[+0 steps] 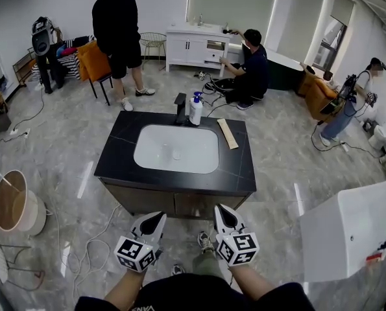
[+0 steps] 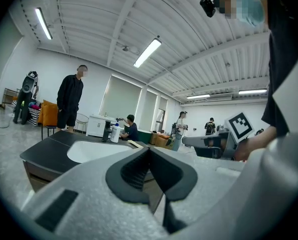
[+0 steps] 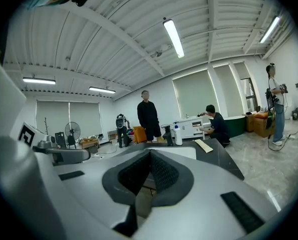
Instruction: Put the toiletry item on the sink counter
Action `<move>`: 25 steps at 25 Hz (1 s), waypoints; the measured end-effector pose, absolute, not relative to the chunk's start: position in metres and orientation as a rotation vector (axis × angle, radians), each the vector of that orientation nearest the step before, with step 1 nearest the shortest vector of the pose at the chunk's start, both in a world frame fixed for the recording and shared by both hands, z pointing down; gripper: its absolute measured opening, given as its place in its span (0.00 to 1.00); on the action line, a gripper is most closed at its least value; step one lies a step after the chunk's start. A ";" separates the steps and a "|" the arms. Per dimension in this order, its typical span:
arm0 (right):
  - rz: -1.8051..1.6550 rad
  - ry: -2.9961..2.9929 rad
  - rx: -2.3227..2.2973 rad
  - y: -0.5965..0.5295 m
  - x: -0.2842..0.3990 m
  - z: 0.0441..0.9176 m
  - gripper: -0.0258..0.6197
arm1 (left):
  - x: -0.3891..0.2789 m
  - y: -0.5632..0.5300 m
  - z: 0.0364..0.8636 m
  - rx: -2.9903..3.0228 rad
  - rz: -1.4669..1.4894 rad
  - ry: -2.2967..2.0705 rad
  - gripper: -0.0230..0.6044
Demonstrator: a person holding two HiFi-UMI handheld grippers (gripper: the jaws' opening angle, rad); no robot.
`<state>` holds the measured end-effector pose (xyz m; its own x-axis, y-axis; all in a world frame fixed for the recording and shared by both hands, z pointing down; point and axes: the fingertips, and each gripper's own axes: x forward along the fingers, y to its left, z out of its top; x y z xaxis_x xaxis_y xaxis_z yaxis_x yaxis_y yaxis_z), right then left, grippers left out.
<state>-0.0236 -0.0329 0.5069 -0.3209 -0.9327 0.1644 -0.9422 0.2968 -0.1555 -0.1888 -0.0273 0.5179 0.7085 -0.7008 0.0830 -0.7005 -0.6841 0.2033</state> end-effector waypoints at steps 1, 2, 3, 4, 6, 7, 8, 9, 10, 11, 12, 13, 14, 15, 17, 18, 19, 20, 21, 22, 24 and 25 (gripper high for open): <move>0.348 -2.496 1.803 -0.031 -0.025 0.507 0.04 | -0.190 -0.025 0.518 2.695 -0.003 -1.123 0.05; 0.349 -2.496 1.801 -0.030 -0.026 0.508 0.04 | -0.191 -0.023 0.519 2.694 -0.003 -1.125 0.05; 0.350 -2.496 1.800 -0.029 -0.027 0.509 0.04 | -0.192 -0.022 0.519 2.692 -0.004 -1.126 0.05; 0.351 -2.496 1.799 -0.028 -0.028 0.509 0.04 | -0.194 -0.020 0.520 2.691 -0.004 -1.128 0.05; 0.350 -2.497 1.798 -0.026 -0.030 0.510 0.04 | -0.195 -0.018 0.521 2.688 -0.005 -1.131 0.05; 0.349 -2.498 1.799 -0.026 -0.031 0.510 0.04 | -0.196 -0.016 0.522 2.686 -0.004 -1.133 0.05; 0.347 -2.497 1.800 -0.025 -0.031 0.510 0.04 | -0.196 -0.016 0.522 2.685 -0.004 -1.134 0.05; 0.346 -2.497 1.803 -0.025 -0.031 0.510 0.04 | -0.196 -0.015 0.522 2.685 -0.003 -1.134 0.05; 0.344 -2.499 1.804 -0.024 -0.031 0.509 0.04 | -0.196 -0.015 0.523 2.684 -0.003 -1.134 0.05; 0.341 -2.502 1.805 -0.024 -0.032 0.509 0.04 | -0.196 -0.014 0.523 2.684 -0.004 -1.133 0.05; 0.338 -2.505 1.805 -0.023 -0.032 0.508 0.04 | -0.196 -0.014 0.522 2.685 -0.005 -1.132 0.05; 0.335 -2.507 1.804 -0.022 -0.032 0.507 0.04 | -0.196 -0.013 0.522 2.685 -0.005 -1.130 0.05; 0.333 -2.508 1.802 -0.022 -0.032 0.507 0.04 | -0.195 -0.013 0.522 2.686 -0.004 -1.128 0.05; 0.332 -2.506 1.800 -0.021 -0.032 0.507 0.04 | -0.194 -0.012 0.522 2.687 -0.004 -1.126 0.05; 0.330 -2.501 1.800 -0.020 -0.032 0.508 0.04 | -0.194 -0.011 0.522 2.688 -0.005 -1.122 0.05; 0.331 -2.498 1.802 -0.020 -0.032 0.508 0.04 | -0.194 -0.011 0.522 2.689 -0.005 -1.121 0.05; 0.331 -2.495 1.803 -0.020 -0.031 0.509 0.04 | -0.194 -0.011 0.522 2.689 -0.005 -1.120 0.05; 0.332 -2.491 1.805 -0.020 -0.030 0.510 0.04 | -0.194 -0.012 0.522 2.690 -0.004 -1.121 0.05; 0.331 -2.488 1.806 -0.021 -0.029 0.510 0.04 | -0.193 -0.012 0.522 2.690 -0.003 -1.121 0.05; 0.331 -2.486 1.807 -0.021 -0.028 0.511 0.04 | -0.193 -0.013 0.522 2.690 -0.003 -1.120 0.05; 0.332 -2.483 1.808 -0.022 -0.026 0.511 0.04 | -0.192 -0.014 0.522 2.690 -0.002 -1.119 0.05; 0.332 -2.482 1.808 -0.023 -0.026 0.510 0.04 | -0.191 -0.014 0.522 2.689 -0.001 -1.118 0.05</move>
<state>-0.0256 -0.0227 0.5104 -0.3140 -0.9344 0.1682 -0.9458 0.2923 -0.1416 -0.1909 -0.0141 0.5220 0.7090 -0.6999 0.0862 -0.6997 -0.6830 0.2099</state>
